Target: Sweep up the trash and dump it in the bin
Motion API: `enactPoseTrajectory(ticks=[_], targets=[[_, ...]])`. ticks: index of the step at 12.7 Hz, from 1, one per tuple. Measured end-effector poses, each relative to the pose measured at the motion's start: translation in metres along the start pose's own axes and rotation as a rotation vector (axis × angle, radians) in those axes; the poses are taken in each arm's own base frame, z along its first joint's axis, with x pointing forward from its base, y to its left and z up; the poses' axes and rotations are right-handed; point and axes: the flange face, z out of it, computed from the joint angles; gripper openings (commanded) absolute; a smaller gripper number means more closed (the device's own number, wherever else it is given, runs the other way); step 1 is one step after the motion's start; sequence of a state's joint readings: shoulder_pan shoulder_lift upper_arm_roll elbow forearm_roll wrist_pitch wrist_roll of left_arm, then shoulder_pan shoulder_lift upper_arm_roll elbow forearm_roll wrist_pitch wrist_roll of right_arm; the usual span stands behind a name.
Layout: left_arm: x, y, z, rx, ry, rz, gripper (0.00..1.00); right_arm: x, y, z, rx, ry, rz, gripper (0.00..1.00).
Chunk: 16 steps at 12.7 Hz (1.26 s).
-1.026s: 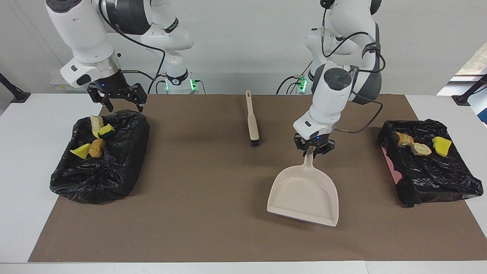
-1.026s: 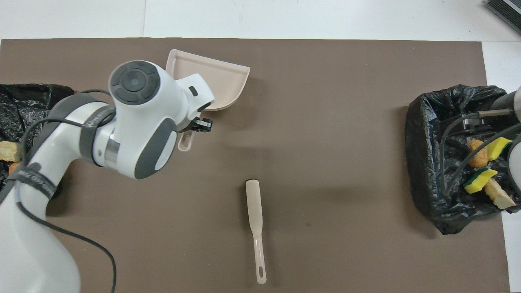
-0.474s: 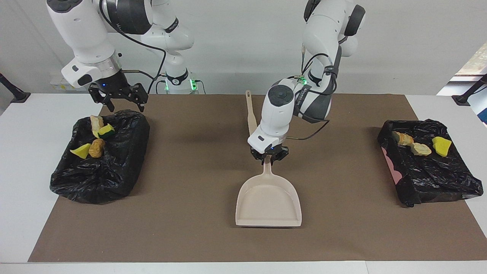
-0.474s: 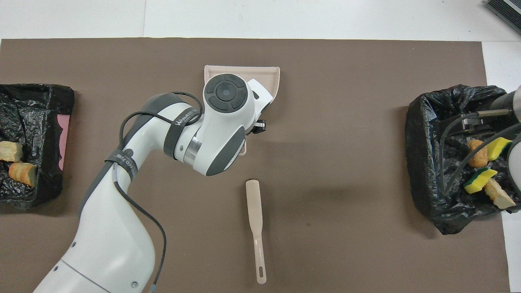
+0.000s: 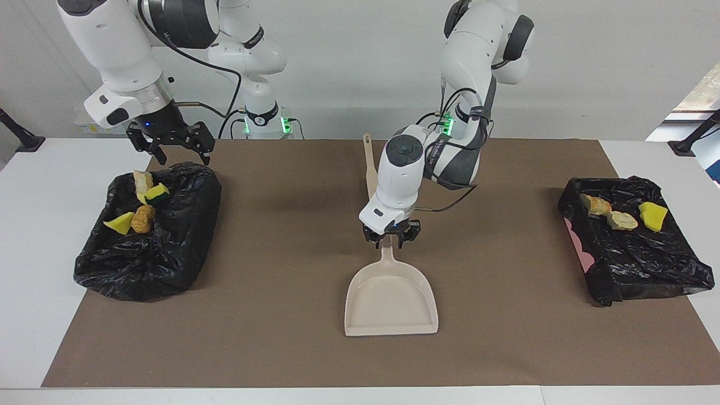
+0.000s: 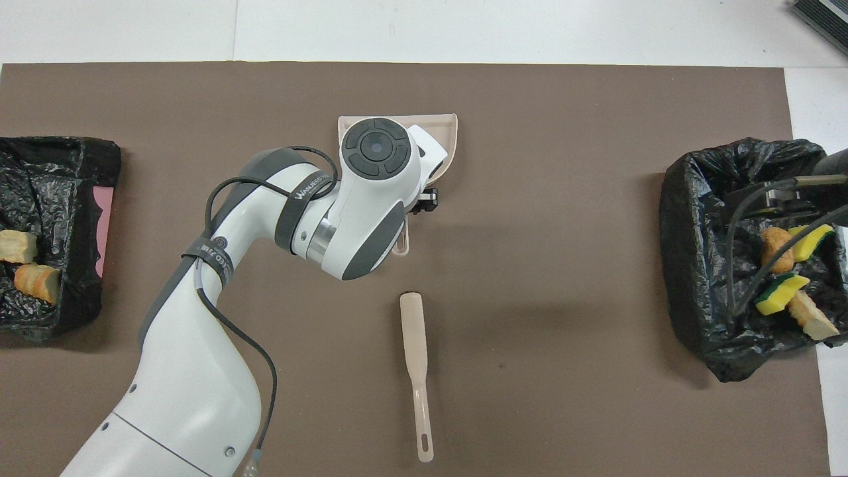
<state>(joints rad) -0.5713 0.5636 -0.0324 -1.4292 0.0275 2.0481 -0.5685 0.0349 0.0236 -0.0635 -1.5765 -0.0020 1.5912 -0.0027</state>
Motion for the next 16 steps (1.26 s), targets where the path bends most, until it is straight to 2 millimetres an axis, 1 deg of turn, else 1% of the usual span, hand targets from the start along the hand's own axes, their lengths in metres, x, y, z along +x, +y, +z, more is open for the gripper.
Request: enactPoseTrajectory(ticks=[1,2,3,4,6,8,9,10,12,14,15,16], targets=[[0.005,-0.011,-0.002,0.003,0.002,-0.004,1.00,0.000,0.003,-0.002,0.002,0.004,0.006,1.00],[0.012,-0.030,-0.008,0.007,0.005,0.012,1.00,0.000,0.004,-0.003,0.004,0.005,0.008,1.00],[0.016,-0.054,-0.020,0.007,0.011,0.038,1.00,0.000,0.003,-0.003,0.005,0.006,0.007,1.00],[0.018,-0.084,-0.039,0.008,0.020,0.064,1.00,0.000,0.002,-0.003,0.006,0.006,0.005,1.00],[0.013,-0.146,-0.088,0.012,0.042,0.117,1.00,0.000,0.001,-0.003,0.008,0.006,0.003,1.00],[-0.004,-0.209,-0.139,0.028,0.023,0.157,1.00,0.000,0.001,-0.003,0.009,0.006,0.003,1.00],[-0.014,-0.236,-0.164,0.033,0.018,0.180,1.00,0.000,0.001,-0.003,0.009,0.006,0.003,1.00],[-0.022,-0.258,-0.186,0.036,0.022,0.196,1.00,0.000,0.001,-0.003,0.009,0.006,0.003,1.00],[-0.036,-0.296,-0.227,0.041,0.034,0.205,1.00,0.000,0.001,-0.003,0.009,0.006,0.003,1.00],[-0.044,-0.326,-0.269,0.007,0.044,0.198,1.00,0.000,0.001,-0.003,0.009,0.006,0.003,1.00],[-0.046,-0.341,-0.286,-0.017,0.043,0.190,1.00,0.000,0.001,-0.003,0.009,0.006,0.003,1.00],[-0.049,-0.354,-0.298,-0.030,0.036,0.182,1.00,0.000,0.001,-0.003,0.009,0.007,0.003,1.00]])
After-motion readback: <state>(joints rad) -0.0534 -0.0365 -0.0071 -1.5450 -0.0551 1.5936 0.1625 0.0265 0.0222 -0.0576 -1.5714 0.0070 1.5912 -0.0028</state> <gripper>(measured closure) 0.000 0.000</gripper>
